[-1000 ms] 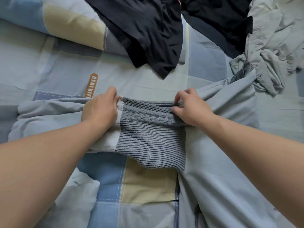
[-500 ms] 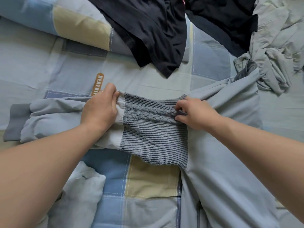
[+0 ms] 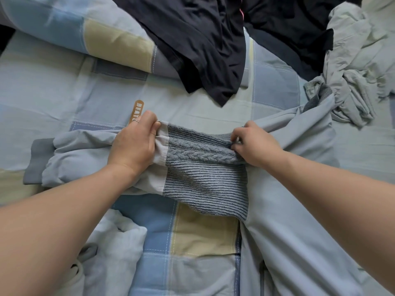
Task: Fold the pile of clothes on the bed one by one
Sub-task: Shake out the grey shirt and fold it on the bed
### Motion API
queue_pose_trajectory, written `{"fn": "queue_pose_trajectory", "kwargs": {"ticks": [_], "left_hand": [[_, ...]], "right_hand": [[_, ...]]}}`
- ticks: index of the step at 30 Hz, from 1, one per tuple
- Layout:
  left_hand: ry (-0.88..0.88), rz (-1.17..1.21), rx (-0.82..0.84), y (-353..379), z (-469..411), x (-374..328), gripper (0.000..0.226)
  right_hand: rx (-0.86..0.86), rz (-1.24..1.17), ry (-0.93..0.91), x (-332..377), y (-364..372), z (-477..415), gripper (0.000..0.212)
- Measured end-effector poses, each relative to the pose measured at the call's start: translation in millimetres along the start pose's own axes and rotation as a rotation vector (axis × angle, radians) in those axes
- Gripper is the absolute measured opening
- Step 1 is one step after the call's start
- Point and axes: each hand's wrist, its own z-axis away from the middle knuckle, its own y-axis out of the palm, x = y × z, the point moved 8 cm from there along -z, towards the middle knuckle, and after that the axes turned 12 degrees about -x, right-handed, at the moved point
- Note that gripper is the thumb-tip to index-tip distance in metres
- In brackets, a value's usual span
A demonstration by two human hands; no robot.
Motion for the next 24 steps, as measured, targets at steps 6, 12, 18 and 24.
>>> {"fn": "queue_pose_trajectory", "kwargs": {"ticks": [6, 12, 18, 24], "left_hand": [[-0.008, -0.005, -0.020, -1, 0, -1, 0.022], [0.026, 0.005, -0.024, 1, 0, -2, 0.022], [0.043, -0.126, -0.046, 5, 0, 10, 0.022], [0.097, -0.384, 0.010, 31, -3, 19, 0.019]], "right_hand": [[-0.203, 0.020, -0.132, 8, -23, 3, 0.012], [0.042, 0.004, -0.156, 19, 8, 1, 0.017], [-0.259, -0.023, -0.041, 12, -32, 2, 0.015], [-0.142, 0.019, 0.091, -6, -25, -19, 0.017]]}}
